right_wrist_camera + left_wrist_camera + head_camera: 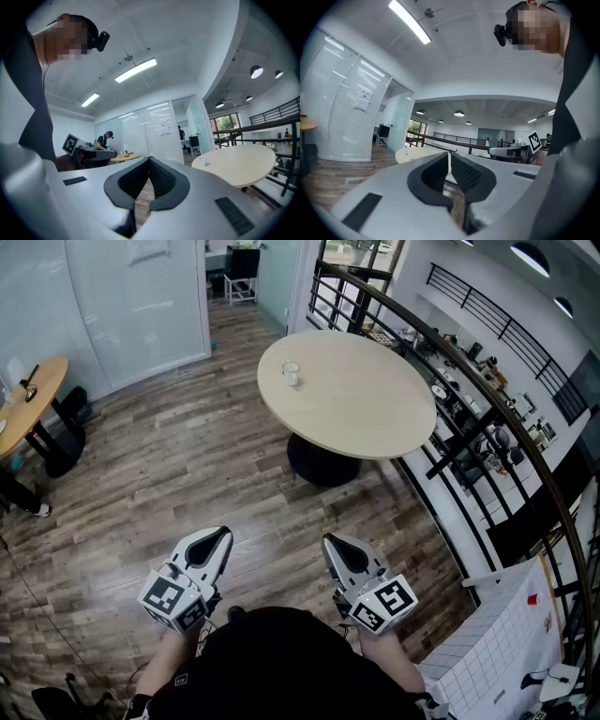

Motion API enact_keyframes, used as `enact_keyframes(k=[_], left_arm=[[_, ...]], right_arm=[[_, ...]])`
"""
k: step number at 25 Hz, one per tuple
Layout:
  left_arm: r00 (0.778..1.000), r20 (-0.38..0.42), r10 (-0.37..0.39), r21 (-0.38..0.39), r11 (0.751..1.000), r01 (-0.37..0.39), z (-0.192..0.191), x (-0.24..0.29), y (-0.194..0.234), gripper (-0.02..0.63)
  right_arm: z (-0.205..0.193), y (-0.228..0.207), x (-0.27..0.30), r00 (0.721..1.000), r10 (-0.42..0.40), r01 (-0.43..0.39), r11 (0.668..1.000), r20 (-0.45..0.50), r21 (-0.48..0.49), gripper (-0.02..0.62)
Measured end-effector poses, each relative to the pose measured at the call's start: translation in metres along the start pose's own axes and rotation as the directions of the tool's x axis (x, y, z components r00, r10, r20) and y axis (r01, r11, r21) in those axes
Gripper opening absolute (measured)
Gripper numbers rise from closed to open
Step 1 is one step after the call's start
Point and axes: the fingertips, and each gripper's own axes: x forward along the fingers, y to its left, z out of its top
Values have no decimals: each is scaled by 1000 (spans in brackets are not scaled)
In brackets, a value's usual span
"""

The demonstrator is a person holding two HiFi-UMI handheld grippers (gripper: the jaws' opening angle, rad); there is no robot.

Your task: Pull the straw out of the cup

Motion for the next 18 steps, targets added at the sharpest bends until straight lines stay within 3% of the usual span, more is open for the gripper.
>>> enact_keyframes(k=[7,18], left_arm=[[1000,5,-9,-4,1000,9,1,-12,15,25],[1000,7,19,-12,1000,-19,-3,-72,65,25]], right_arm=[[-3,14,15,1000,-5,5,1000,-14,0,21],[-9,74,77,998,69,-68,997,-12,30,22]])
